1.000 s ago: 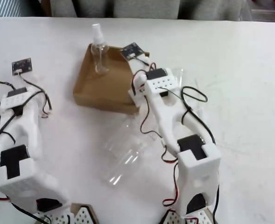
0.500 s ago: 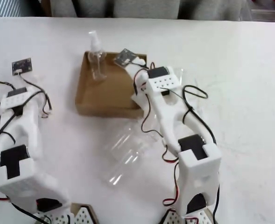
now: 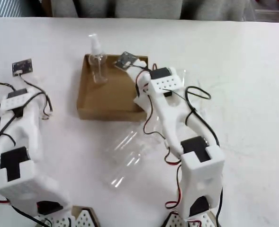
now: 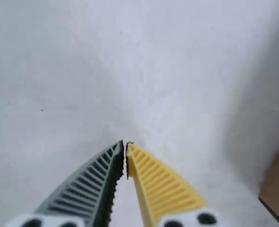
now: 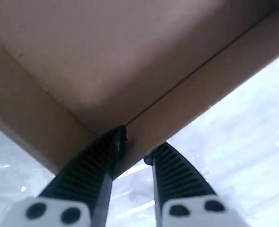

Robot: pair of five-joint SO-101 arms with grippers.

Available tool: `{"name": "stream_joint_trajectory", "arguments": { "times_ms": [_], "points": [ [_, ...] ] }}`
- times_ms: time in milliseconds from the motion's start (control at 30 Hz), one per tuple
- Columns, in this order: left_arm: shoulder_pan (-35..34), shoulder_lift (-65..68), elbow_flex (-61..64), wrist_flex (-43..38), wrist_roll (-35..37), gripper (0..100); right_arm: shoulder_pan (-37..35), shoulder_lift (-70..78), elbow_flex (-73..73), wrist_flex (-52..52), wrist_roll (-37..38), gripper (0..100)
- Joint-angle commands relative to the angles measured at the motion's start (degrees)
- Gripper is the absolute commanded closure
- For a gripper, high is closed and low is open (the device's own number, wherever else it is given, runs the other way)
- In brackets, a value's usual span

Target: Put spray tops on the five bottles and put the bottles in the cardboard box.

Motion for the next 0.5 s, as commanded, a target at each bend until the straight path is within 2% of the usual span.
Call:
{"name": "stream_joint_trajectory", "arguments": {
  "times_ms": [0, 467],
  "points": [
    [-0.3, -0.6, -2.7, 0.7, 0.4, 98, 0.1, -2.2, -2.2, 2.1, 3.4, 98.3],
    [-0.3, -0.6, -2.7, 0.7, 0.4, 98, 0.0, -6.5, 2.6, -0.7, 3.3, 97.3]
  ]
}}
